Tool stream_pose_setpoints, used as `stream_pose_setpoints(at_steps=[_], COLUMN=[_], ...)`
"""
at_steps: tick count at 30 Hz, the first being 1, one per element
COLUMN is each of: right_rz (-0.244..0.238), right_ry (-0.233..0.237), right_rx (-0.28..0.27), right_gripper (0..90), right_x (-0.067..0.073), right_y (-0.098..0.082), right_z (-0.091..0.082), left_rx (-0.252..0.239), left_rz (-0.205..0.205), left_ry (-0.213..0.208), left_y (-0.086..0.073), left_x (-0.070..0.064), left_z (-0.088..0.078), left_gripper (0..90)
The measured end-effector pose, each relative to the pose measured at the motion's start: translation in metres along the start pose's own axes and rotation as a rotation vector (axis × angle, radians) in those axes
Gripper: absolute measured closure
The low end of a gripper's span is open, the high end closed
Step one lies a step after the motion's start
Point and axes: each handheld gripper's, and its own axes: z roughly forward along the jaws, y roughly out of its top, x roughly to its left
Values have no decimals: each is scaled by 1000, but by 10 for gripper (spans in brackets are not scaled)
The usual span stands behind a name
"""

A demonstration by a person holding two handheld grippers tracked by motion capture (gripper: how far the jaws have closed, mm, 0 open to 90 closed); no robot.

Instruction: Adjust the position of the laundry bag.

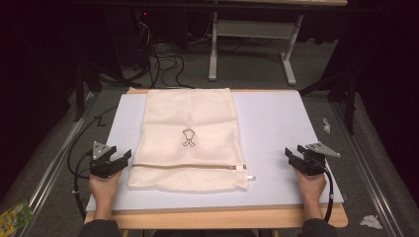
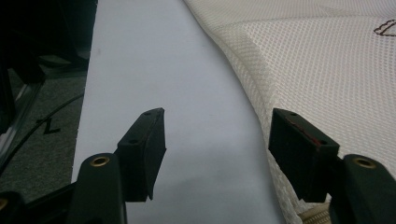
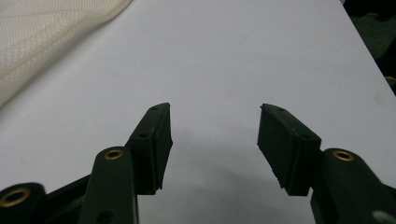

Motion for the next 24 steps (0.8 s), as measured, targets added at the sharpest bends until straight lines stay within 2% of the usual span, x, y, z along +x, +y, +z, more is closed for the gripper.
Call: stream_pose_setpoints(at_steps=[11,19,23,24], right_rz=[1,-24,-29,-43], right_ry=[-1,-2,-8,-7], right_rx=[12,29,30,45], right_gripper=[462,478,479,472], right_x=[1,3,3,4], right_y=[0,1,2,3], right_z=[1,2,3,4], left_rx=[9,14,6,6], left_rz=[-4,16,5,3], left_ry=[-15,-8,-17,-26], left_y=[0,1,1,1], left_x=[1,-1,0,1], left_z=[1,1,0,0], left_gripper=[367,387,393,394])
